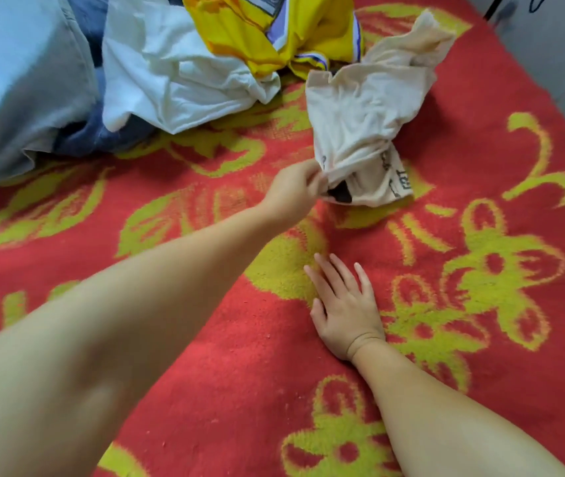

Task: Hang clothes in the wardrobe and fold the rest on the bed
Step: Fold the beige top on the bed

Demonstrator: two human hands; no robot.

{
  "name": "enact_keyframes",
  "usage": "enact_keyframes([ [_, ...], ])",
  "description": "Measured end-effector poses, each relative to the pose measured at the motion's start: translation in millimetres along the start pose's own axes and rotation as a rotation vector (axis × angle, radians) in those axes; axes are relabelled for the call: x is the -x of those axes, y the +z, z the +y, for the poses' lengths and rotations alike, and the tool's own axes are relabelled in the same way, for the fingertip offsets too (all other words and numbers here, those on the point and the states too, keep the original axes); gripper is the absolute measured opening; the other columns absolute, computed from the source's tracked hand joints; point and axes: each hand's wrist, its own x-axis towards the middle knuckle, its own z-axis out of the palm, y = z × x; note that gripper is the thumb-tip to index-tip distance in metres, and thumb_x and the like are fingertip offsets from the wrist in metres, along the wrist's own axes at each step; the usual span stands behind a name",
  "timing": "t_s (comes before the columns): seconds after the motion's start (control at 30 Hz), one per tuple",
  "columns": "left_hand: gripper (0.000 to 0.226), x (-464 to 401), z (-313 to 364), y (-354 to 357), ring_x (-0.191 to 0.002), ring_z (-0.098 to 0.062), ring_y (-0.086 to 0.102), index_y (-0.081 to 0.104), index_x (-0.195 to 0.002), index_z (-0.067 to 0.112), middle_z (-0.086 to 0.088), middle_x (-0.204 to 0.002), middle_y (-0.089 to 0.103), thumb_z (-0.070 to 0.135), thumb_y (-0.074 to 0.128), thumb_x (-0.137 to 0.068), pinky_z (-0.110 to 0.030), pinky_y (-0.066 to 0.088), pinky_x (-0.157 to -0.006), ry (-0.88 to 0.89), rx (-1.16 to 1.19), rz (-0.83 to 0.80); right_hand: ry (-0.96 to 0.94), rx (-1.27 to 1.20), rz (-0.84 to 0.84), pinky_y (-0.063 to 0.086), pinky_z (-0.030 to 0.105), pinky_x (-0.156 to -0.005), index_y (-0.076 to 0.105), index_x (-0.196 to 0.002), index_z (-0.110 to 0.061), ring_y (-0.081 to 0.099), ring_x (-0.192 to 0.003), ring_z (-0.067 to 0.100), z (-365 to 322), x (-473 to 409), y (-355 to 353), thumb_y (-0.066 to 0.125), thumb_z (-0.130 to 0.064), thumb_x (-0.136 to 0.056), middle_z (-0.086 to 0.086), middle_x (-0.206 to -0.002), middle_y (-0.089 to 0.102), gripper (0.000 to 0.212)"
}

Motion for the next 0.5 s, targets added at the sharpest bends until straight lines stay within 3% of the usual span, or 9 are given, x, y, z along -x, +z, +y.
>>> enact_keyframes([
  [0.13,0.034,97,-39,-26,-0.056,-0.008,0.034,0.043,-0.065,0.019,0.006,-0.062,0.039,0.019,0.046,-0.099,-0.019,0.026,-0.048,-0.207,0.141,-0.161,0.070,0.024,-0.150,0.012,0.045,-0.114,0.046,-0.142,-0.022,0.040,-0.136,0.028,-3,-2,-4,0.018,-0.042,-0.083,0.007,-0.145,0.047,0.068],
  [0.2,0.028,144,-69,-46,-0.065,-0.013,0.039,0.048,-0.072,0.014,-0.001,-0.068,0.042,0.018,0.045,-0.100,-0.025,0.032,-0.060,-0.347,0.254,-0.104,0.079,0.048,-0.257,0.006,0.048,-0.117,0.029,-0.150,-0.021,0.020,-0.145,0.026,-8,0,-8,0.019,-0.042,-0.088,0.006,-0.156,0.028,0.066],
  [0.27,0.024,184,-84,-67,-0.076,-0.017,0.042,0.052,-0.080,0.009,-0.009,-0.076,0.044,0.016,0.044,-0.101,-0.030,0.035,-0.072,-0.467,0.415,0.016,0.134,0.005,-0.345,0.005,0.046,-0.118,0.018,-0.152,-0.021,0.007,-0.148,0.018,-19,7,-17,0.035,-0.033,-0.093,0.000,-0.160,0.014,0.063],
  [0.3,0.024,202,-84,-76,-0.078,-0.018,0.043,0.052,-0.079,0.009,-0.010,-0.079,0.045,0.016,0.044,-0.101,-0.033,0.036,-0.075,-0.503,0.484,0.073,0.176,-0.062,-0.384,0.009,0.045,-0.118,0.021,-0.151,-0.019,0.009,-0.147,0.018,-26,15,-24,0.041,-0.028,-0.093,-0.001,-0.159,0.015,0.062],
  [0.37,0.029,229,-74,-94,-0.078,-0.019,0.042,0.051,-0.073,0.013,-0.009,-0.078,0.046,0.017,0.044,-0.101,-0.035,0.036,-0.075,-0.520,0.558,0.141,0.273,-0.297,-0.483,0.025,0.035,-0.113,0.042,-0.141,-0.013,0.032,-0.140,0.021,-44,34,-45,0.045,-0.022,-0.094,0.007,-0.152,0.034,0.048],
  [0.43,0.030,249,-47,-119,-0.073,-0.015,0.041,0.049,-0.071,0.016,-0.004,-0.073,0.045,0.019,0.043,-0.101,-0.033,0.033,-0.071,-0.464,0.601,0.151,0.337,-0.517,-0.511,0.043,0.029,-0.097,0.062,-0.119,-0.013,0.058,-0.116,0.025,-66,50,-78,0.046,-0.017,-0.094,0.010,-0.125,0.062,0.030],
  [0.5,0.031,263,-13,-151,-0.063,-0.007,0.039,0.046,-0.071,0.018,0.006,-0.066,0.042,0.018,0.042,-0.101,-0.030,0.032,-0.063,-0.369,0.616,0.148,0.310,-0.604,-0.433,0.049,0.031,-0.089,0.066,-0.110,-0.015,0.066,-0.101,0.025,-94,53,-121,0.048,-0.015,-0.094,0.007,-0.108,0.070,0.024],
])
